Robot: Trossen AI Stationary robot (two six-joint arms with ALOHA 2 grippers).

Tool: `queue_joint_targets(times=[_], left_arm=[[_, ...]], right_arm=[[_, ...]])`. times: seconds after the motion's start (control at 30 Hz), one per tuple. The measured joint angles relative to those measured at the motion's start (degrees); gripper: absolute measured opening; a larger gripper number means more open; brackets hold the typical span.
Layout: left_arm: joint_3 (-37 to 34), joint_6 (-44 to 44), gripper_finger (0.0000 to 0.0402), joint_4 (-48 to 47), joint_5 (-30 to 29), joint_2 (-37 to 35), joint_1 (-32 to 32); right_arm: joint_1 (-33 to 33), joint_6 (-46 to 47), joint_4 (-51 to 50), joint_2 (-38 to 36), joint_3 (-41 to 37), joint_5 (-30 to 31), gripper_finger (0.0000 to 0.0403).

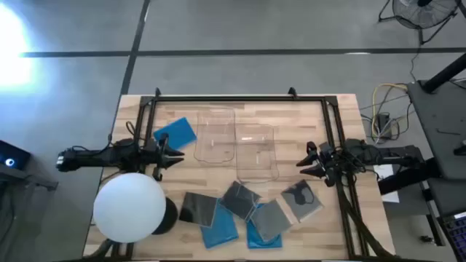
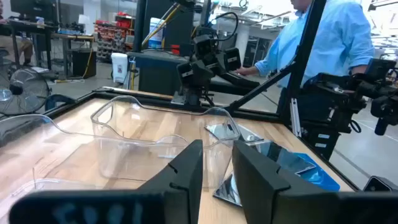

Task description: Pick & place jewel cases by type

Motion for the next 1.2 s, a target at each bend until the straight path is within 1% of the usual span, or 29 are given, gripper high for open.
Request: queue_joint_targets(times=[1.0,1.03,1.07,1.13,1.2], left_arm=[[0.0,0.0,0.0071,0.0,0.0,0.0,0.0],[0.0,0.0,0.0071,0.0,0.0,0.0,0.0],[0.0,0.0,0.0071,0.0,0.0,0.0,0.0],[0.0,0.0,0.0071,0.0,0.0,0.0,0.0],[0.0,0.0,0.0071,0.0,0.0,0.0,0.0]], right_arm=[[0.0,0.2,0.6,0.0,0.0,0.1,0.0148],[0.0,1.1,1.2,0.0,0.0,1.2,0.0148],[0.0,6.0,1.7,0.0,0.0,2.0,0.0148],[0.0,18.0,1.3,-0.5,0.4,1.7,0.0148],[0.0,26.0,2.3,-0.3,0.6,1.7,0.0148]])
